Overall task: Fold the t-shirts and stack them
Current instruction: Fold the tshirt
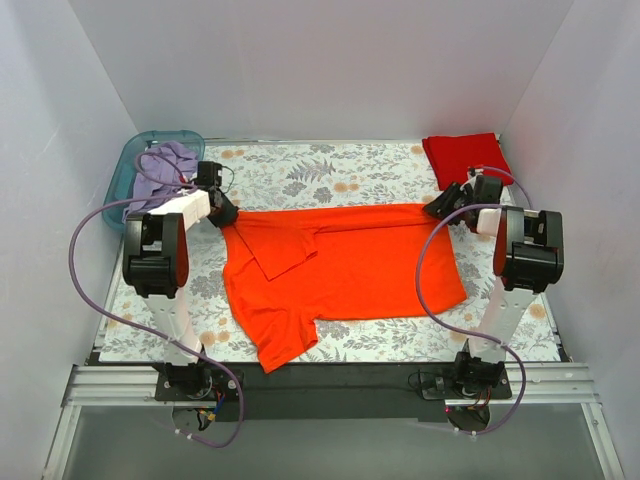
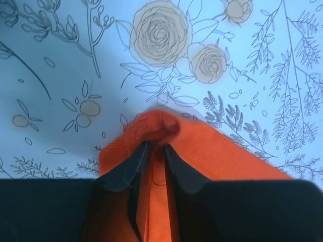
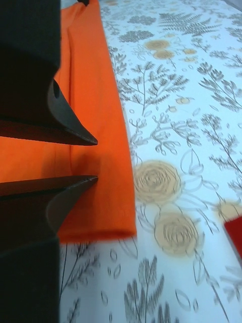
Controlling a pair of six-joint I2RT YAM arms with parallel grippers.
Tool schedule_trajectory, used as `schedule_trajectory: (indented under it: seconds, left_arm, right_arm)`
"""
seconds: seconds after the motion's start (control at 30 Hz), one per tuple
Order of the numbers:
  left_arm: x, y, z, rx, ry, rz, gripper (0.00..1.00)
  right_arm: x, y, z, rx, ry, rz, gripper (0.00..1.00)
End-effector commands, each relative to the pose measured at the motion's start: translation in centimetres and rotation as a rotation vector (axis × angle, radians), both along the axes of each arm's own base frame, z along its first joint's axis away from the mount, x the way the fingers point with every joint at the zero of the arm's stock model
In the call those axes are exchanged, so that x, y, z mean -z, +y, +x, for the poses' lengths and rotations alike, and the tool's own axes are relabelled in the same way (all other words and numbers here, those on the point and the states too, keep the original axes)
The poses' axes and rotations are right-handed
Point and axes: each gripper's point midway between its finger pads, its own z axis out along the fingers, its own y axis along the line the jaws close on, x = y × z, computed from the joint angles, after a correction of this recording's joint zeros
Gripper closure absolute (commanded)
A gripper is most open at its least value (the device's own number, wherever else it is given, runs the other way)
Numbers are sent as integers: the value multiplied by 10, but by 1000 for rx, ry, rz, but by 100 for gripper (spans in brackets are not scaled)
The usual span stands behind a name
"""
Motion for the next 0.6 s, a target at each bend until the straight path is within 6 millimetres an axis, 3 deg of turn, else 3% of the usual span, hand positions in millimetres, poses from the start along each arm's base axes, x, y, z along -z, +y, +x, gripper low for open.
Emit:
schedule_trajectory:
  seconds: [0.0, 0.1, 0.13, 0.23, 0.27, 0.37, 0.5, 0.57]
  left_arm:
    - [-9, 12, 13, -7, -22, 48, 83]
    - [-30, 5, 19, 18, -70, 34, 71]
    - [-46, 1, 21, 38, -106, 39, 63]
    - [-70, -11, 19, 81, -154, 44, 50]
    - [-87, -15, 18, 100, -191, 49, 42]
    - [-114, -35, 3, 164, -241, 48, 33]
    - [-123, -75, -25, 316, -257, 53, 32]
    - [-113, -102, -44, 416, -236, 55, 32]
  right_arm:
    - [-7, -24, 12, 50, -27, -56, 63]
    - [-36, -25, 16, 37, -93, -76, 63]
    - [-50, -25, 16, 34, -123, -85, 63]
    - [-69, -30, 9, 32, -150, -142, 62]
    - [-69, -31, 5, 33, -145, -158, 62]
    - [-80, -40, -7, 59, -155, -220, 61]
    - [-78, -44, -20, 64, -145, -262, 60]
    - [-73, -44, -23, 44, -125, -276, 60]
